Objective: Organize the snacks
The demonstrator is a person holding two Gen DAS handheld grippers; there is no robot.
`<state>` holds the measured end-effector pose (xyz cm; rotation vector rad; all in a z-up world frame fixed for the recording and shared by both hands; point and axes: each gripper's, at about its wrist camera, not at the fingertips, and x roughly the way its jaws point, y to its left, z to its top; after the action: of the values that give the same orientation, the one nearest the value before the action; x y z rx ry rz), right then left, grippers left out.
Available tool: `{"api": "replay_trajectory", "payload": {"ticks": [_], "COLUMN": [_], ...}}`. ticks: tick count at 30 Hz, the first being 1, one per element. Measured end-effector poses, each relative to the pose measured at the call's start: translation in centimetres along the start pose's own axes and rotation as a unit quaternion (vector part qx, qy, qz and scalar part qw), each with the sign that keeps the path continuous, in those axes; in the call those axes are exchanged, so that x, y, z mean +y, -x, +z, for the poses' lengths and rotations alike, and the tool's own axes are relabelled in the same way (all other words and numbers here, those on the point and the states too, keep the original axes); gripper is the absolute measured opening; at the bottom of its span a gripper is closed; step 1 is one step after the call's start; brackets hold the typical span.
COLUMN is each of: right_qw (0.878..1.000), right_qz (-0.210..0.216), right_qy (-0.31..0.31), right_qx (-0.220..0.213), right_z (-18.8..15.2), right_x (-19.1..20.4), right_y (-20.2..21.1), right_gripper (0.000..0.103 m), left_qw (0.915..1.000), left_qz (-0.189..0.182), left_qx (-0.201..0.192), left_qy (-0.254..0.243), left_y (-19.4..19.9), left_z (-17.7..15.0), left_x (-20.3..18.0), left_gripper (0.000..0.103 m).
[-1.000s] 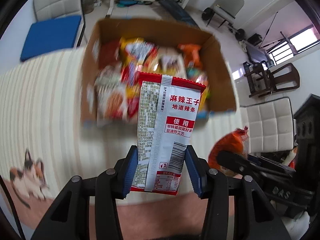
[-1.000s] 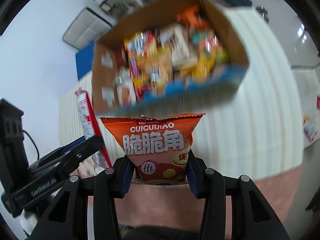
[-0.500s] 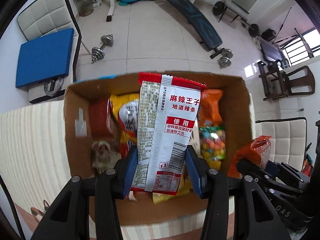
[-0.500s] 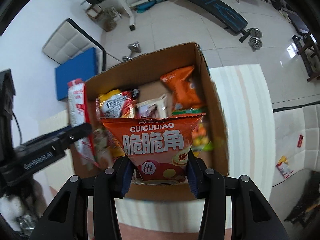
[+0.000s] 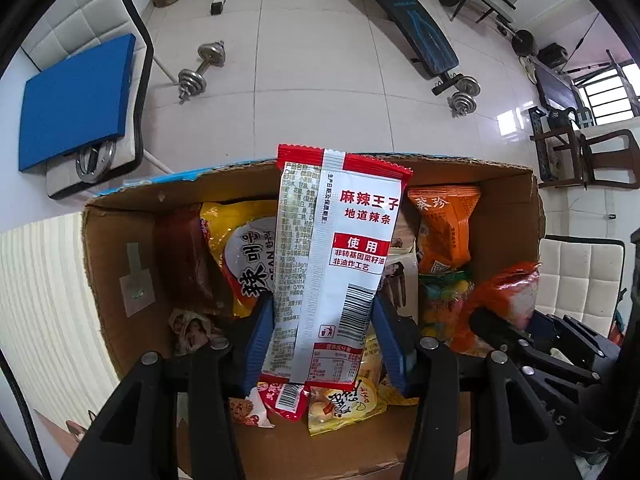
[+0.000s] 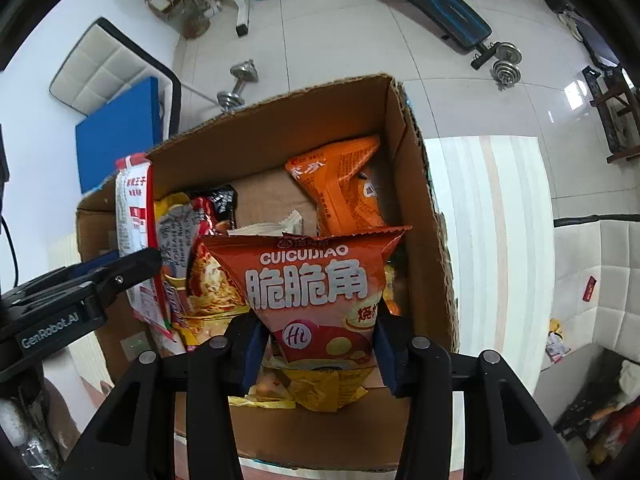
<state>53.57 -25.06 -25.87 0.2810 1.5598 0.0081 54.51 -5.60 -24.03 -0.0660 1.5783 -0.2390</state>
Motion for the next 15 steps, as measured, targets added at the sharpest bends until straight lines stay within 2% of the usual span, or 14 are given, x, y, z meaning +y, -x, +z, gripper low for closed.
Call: {"api": "replay_trajectory", "payload": {"ticks": [1,2,3,4,5,10,15], "right_qw": [1.000,1.000,1.000,1.000,1.000,1.000,0.999], "right_qz": [0.000,-0.004,-0.012,-0.016,-0.018,-0.022,-0.021], "right_qy": [0.002,0.006,0.009,0.011,0.011,0.018,0.027], "right_qx": [0.000,-0.003,-0.005,-0.006,-0.007,-0.010,-0.024], "right_z": [0.0,0.0,0.0,-0.1,-0.1,-0.5,-1.7], "right_x": [0.1,0.1,0.3,0.3,0.3,0.4,0.8], "right_y": [0.2,0.3,0.5,0.7,0.8,1.3,1.9], "right_gripper": [0.065,0.070,0.082,0.089,0.090,0.092,0.094], "left_qw": [1.0000,0.9999,0.9999,1.0000,0.9999,0.9998,0.9993], "left_qz": [-0.005,-0.008,-0.009,-0.008,-0.006,-0.011,0.000], "left_qx": [0.002,0.003,0.002,-0.003,-0.010,-0.019,-0.038], "left_qy": [0.004,0.006,0.006,0.004,0.003,0.004,-0.002], "left_y": [0.0,0.0,0.0,0.1,0.4,1.2,2.1], "left_z": [0.1,0.2,0.2,0.3,0.3,-0.1,-1.0], "left_x": [0.1,0.1,0.1,0.1,0.1,0.0,-0.2], "left_gripper": [0.049,0.057,0.066,0.086,0.093,0.093,0.093]}}
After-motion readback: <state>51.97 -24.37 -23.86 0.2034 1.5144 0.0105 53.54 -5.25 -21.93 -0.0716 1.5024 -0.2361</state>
